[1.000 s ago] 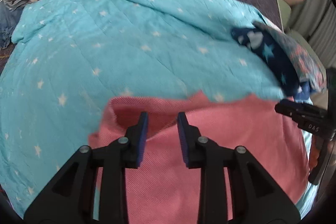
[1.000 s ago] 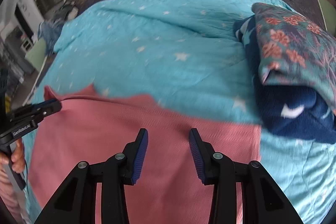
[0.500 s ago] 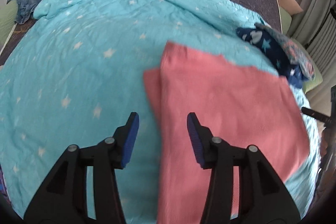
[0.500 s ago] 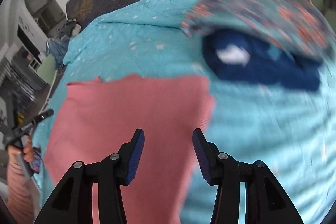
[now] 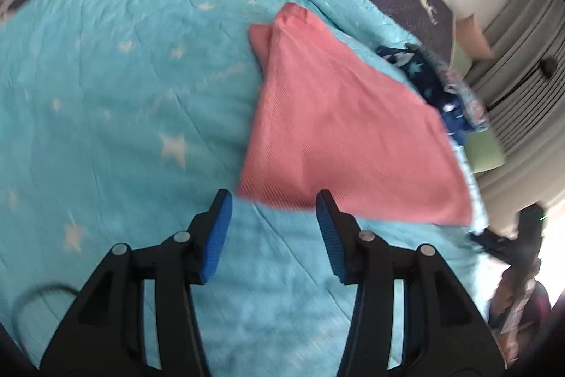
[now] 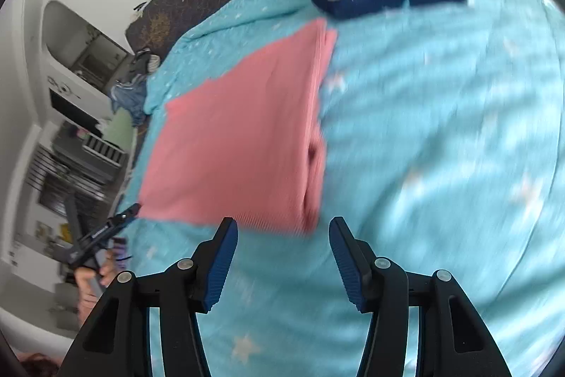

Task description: Fold small clothes

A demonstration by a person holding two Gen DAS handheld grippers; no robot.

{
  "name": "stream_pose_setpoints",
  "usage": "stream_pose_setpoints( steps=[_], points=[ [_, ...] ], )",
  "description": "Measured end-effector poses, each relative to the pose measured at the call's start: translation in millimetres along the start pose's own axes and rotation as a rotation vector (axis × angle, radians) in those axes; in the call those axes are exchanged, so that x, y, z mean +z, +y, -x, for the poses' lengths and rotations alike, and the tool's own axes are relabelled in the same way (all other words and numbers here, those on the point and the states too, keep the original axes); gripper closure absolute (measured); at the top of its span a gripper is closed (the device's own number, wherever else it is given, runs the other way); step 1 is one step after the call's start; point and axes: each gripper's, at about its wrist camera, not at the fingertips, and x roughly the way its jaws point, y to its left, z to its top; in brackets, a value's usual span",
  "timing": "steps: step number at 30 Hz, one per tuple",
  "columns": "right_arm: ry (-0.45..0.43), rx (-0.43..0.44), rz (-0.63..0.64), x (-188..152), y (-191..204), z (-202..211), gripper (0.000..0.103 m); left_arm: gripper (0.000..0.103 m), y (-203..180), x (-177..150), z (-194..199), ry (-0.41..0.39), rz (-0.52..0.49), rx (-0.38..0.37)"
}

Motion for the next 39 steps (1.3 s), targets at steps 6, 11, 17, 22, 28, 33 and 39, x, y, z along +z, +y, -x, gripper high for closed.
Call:
stream_pose_setpoints(
  steps=[6,11,17,22,28,33,39],
  points=[
    [0.028,0.19,-0.152,-2,-8,-26,0.044,0.049,-16,-2,-22,0.055,0.08,-0.118],
    [-0.051,0.277,-0.343,34,-18,-57,0.041,0.098,-13,27,-48,0.005,0.226,-0.127],
    [-0.076,0.184,-0.262,56,7,-51,0.097,0.098,-33,22,-18,-0.06,0.204,-0.145],
    [-0.144,0.205,-0.242,50,3,10,0.097,0.098,-60,-17,23,-0.072,0.135,-0.239],
    [-0.068,0.057,-0.205,-8,-21,52,0.096,0.098,-77,-89,37,0.02,0.055,-0.157],
    [-0.036,-0.15,-0.285,-51,-58,70,0.081,0.097,-49,-124,42,0.066,0.116,-0.071],
    [-0.14,-0.116,-0.299,-46,-64,95,0.072,0.077,-51,-105,79,-0.083,0.067,-0.006]
  ],
)
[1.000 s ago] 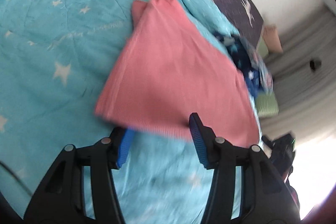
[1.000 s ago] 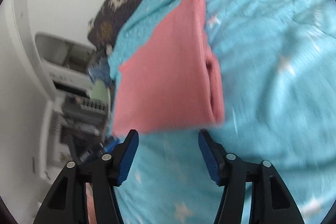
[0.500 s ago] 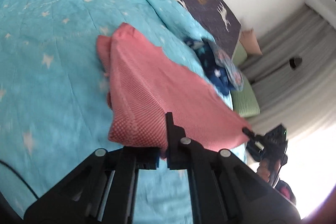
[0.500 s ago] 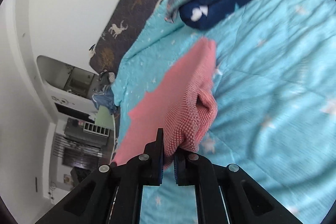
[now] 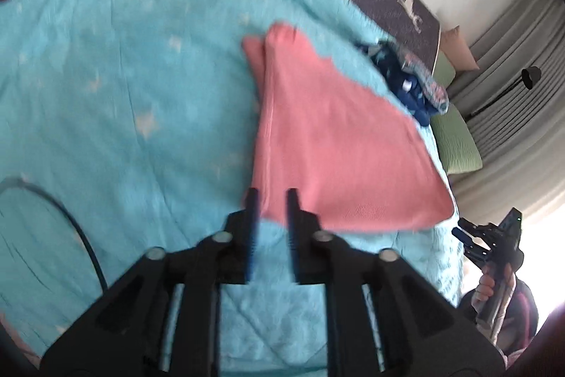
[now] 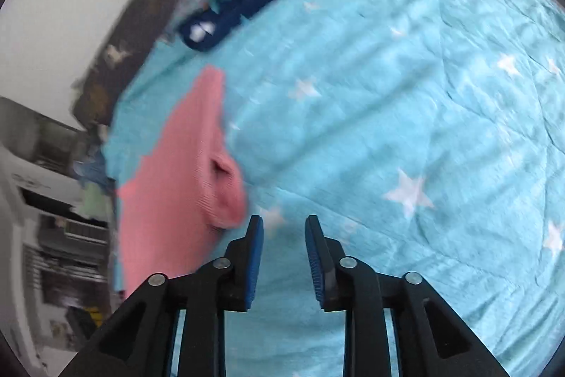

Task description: Fold small clothes

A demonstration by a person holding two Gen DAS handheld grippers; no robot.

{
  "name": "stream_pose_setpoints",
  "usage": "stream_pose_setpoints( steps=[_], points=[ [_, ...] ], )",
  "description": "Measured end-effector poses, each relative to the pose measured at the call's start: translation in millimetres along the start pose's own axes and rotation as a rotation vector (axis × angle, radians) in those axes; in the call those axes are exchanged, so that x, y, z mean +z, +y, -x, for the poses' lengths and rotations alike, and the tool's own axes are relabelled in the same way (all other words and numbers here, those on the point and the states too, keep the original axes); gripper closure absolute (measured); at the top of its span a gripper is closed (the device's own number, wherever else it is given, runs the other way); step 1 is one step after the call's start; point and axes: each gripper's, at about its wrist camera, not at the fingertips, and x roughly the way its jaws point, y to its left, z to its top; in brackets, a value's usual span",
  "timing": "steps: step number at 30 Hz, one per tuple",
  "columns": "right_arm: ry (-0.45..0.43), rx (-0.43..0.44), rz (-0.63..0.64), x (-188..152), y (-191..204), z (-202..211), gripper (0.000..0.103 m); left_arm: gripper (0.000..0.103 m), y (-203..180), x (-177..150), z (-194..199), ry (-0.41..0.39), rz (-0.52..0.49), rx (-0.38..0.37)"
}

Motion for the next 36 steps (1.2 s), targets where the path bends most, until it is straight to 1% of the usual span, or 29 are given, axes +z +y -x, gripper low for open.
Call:
stream_pose_setpoints(
  steps=[1,3,4,5,6,7,9,10,11,12,13,14,15,16,17,18,19,20,22,24,25,27,28,30,31,33,34,35,36],
  points=[
    [-0.005,0.018,0.027,1,8,-1,0.069,0.074,-3,4,2,-0.019,-0.007,-0.014],
    [-0.004,0.049,0.101,0,22,-4,0.061,0.063,-9,9,-4,-0.024,-0.019,-0.036],
    [0.0,0.061,0.138,-1,30,-7,0.059,0.063,-13,9,-9,-0.019,-0.023,-0.033],
    [0.008,0.077,0.187,-3,39,-11,0.058,0.063,-16,8,-18,-0.002,-0.025,-0.009],
    [0.015,0.08,0.223,-6,44,-12,0.055,0.063,-14,5,-21,0.012,-0.028,0.004],
    [0.02,0.065,0.262,-11,48,-13,0.055,0.063,-12,1,-24,0.027,-0.035,0.014],
    [0.013,-0.016,0.376,-23,56,-14,0.054,0.063,-13,-8,-27,0.051,-0.061,0.029],
    [0.01,-0.089,0.475,-34,56,-15,0.054,0.063,-13,-11,-28,0.059,-0.072,0.032],
    [0.011,-0.148,0.548,-40,59,-18,0.054,0.065,-13,-13,-27,0.065,-0.077,0.033],
    [0.012,-0.186,0.592,-44,59,-22,0.054,0.066,-13,-14,-27,0.07,-0.077,0.035],
    [0.012,-0.255,0.66,-50,61,-29,0.054,0.067,-12,-15,-28,0.074,-0.076,0.038],
    [0.008,-0.29,0.687,-53,58,-32,0.054,0.07,-12,-14,-29,0.076,-0.075,0.046],
    [0.002,-0.306,0.703,-55,53,-33,0.054,0.074,-12,-13,-30,0.076,-0.074,0.05],
    [-0.001,-0.292,0.71,-54,52,-36,0.055,0.076,-13,-12,-31,0.074,-0.073,0.053],
    [-0.009,-0.236,0.705,-50,54,-40,0.056,0.08,-14,-10,-32,0.07,-0.069,0.056],
    [-0.018,-0.201,0.704,-47,53,-42,0.062,0.086,-14,-9,-32,0.068,-0.064,0.057],
    [-0.032,-0.14,0.717,-41,60,-48,0.084,0.088,-14,-7,-32,0.066,-0.057,0.059],
    [-0.031,-0.123,0.729,-40,63,-48,0.102,0.091,-13,-4,-32,0.06,-0.049,0.061],
    [-0.064,-0.127,0.798,-36,76,-42,0.101,0.091,-11,-2,-29,0.048,-0.035,0.077],
    [-0.104,-0.122,0.937,-35,89,-18,0.101,0.091,-8,0,-27,0.04,-0.028,0.091],
    [-0.109,-0.154,1.03,-34,91,-3,0.101,0.091,-6,0,-26,0.04,-0.026,0.098],
    [-0.066,-0.216,1.112,-28,85,7,0.101,0.091,-3,-1,-26,0.044,-0.02,0.112],
    [-0.029,-0.281,1.139,-22,75,11,0.101,0.091,-3,-1,-26,0.044,-0.016,0.12],
    [0.003,-0.402,1.142,-13,58,12,0.101,0.091,-2,-2,-25,0.041,-0.003,0.129],
    [0.02,-0.414,1.117,-9,49,15,0.101,0.091,-1,-2,-24,0.042,0.002,0.132],
    [0.059,-0.385,1.027,-1,28,20,0.101,0.091,-5,-2,-20,0.036,0.002,0.138],
    [0.063,-0.358,0.981,1,19,24,0.1,0.091,-8,-1,-19,0.034,-0.006,0.142],
    [0.048,-0.309,0.912,3,10,28,0.1,0.091,-12,0,-18,0.034,-0.014,0.146],
    [0.046,-0.267,0.872,3,8,30,0.098,0.091,-16,1,-18,0.034,-0.025,0.149]
  ],
)
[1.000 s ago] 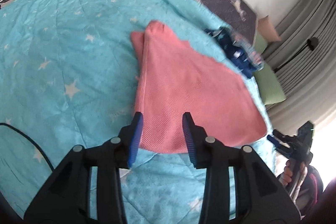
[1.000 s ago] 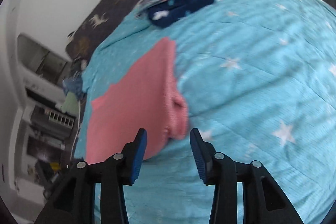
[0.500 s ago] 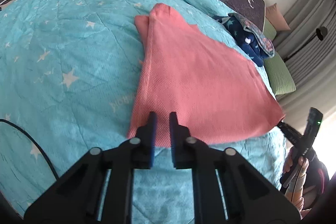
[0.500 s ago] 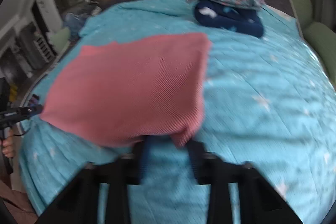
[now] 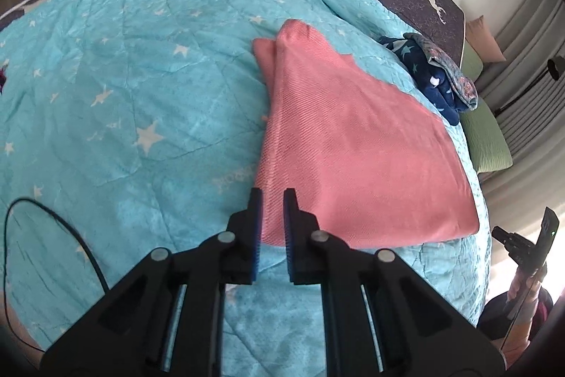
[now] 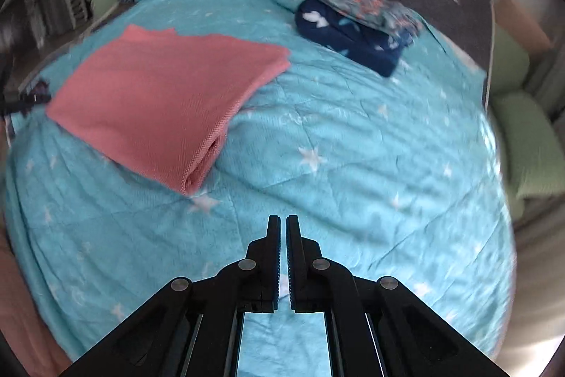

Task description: Fold small clothes

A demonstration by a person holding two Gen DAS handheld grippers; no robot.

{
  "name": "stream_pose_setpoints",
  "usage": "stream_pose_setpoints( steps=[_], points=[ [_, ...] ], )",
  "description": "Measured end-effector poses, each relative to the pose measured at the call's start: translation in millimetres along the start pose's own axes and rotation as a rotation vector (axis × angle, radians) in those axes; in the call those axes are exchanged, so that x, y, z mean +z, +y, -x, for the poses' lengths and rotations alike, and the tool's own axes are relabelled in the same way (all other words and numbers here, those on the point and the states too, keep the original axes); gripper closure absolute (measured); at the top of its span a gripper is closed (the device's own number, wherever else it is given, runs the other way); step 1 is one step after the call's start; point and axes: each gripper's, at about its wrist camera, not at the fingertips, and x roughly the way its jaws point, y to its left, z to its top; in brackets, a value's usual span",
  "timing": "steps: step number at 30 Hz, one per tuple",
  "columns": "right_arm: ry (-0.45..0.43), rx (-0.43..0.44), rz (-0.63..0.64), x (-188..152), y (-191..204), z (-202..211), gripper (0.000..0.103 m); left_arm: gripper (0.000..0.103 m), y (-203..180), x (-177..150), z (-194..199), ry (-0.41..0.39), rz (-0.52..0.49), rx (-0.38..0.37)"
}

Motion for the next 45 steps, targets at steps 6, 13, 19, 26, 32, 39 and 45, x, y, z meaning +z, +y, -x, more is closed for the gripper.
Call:
stream_pose_setpoints(
  steps=[6,13,19,26,32,39,45],
  points=[
    [-0.076,0.274,-0.165,5,6,-14,0.091,0.091,-28,5,10,-0.016,-0.064,-0.028],
    [-0.285,0.342,-0.175,51,56,-11,0.078,0.058,-63,9,-7,-0.046,-0.122,-0.088],
    [-0.131,0.374,-0.234,62,82,-71,0.071,0.052,-70,-5,-52,0.055,-0.202,-0.011],
    [0.008,0.363,-0.278,34,70,-81,0.08,0.061,-55,-15,-44,0.029,-0.229,-0.023],
    [-0.091,0.218,-0.2,70,68,-45,0.079,0.068,-71,23,-18,-0.081,-0.212,-0.101],
    [-0.12,0.246,-0.247,150,65,-81,0.071,0.06,-91,89,-75,-0.074,-0.206,-0.141],
    [-0.008,0.099,-0.306,172,58,-151,0.071,0.058,-70,102,-139,-0.006,-0.174,-0.023]
  ],
)
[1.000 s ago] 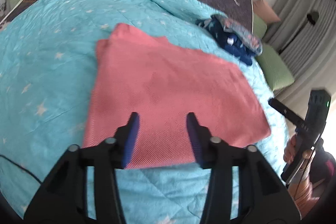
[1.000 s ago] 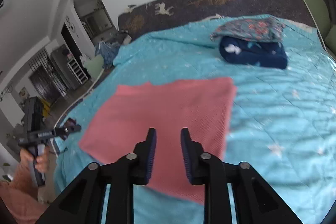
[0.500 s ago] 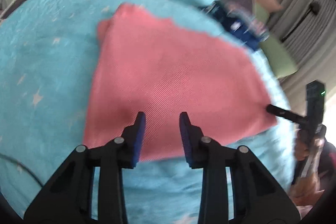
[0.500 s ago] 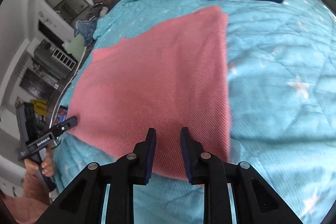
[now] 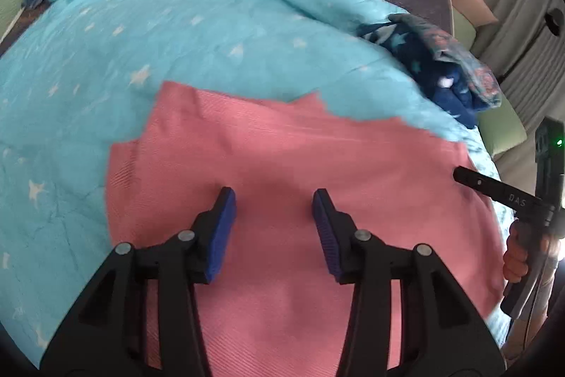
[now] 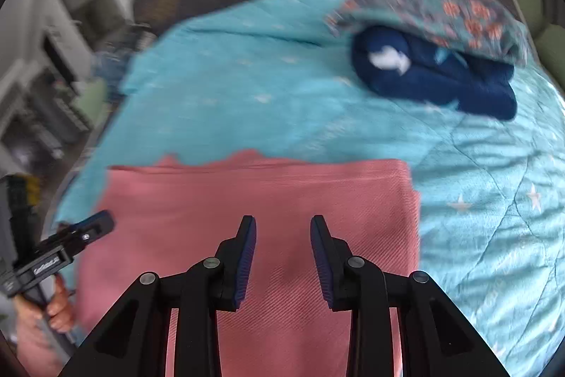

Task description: Fold small clothes

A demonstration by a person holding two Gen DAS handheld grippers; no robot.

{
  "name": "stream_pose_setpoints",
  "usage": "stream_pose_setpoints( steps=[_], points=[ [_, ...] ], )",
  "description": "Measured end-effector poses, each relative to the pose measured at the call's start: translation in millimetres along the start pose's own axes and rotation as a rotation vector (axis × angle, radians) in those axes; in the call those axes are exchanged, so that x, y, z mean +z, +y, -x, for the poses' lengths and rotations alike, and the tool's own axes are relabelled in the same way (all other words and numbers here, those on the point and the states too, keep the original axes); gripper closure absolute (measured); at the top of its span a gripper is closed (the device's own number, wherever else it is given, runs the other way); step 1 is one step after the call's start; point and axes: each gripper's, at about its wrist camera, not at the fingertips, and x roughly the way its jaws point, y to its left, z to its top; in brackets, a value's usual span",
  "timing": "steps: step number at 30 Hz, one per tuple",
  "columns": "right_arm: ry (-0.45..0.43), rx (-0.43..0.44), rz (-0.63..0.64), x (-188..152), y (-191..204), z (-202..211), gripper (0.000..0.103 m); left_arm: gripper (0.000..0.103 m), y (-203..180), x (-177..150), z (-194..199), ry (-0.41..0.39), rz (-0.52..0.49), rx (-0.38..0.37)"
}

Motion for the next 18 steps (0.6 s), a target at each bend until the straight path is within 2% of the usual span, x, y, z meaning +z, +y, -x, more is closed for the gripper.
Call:
stream_pose_setpoints(
  steps=[1,2,4,7,9,12,18],
  points=[
    [0.009,-0.023,-0.014,-3,-7,-7,0.071,0.058,5,-1,3,-0.015,0.004,-0.025],
    [0.003,-0.006,-0.042,-6,-18,-11,0.073,0.058,7,-3,8,-0.028,0.001,-0.041],
    [-0.013,0.041,-0.071,-7,-26,-5,0.073,0.061,10,-7,20,-0.047,-0.016,-0.006],
    [-0.059,0.0,-0.085,-7,-22,18,0.071,0.059,15,-9,40,-0.098,0.042,0.027],
    [-0.103,0.04,-0.046,-12,-9,42,0.071,0.05,22,-9,51,-0.126,0.058,0.032],
    [-0.112,0.12,0.016,-30,19,65,0.069,0.036,29,-24,71,-0.127,0.053,0.031],
    [-0.077,0.16,0.23,-75,90,77,0.063,0.032,51,-62,96,-0.086,0.062,0.036]
  ],
)
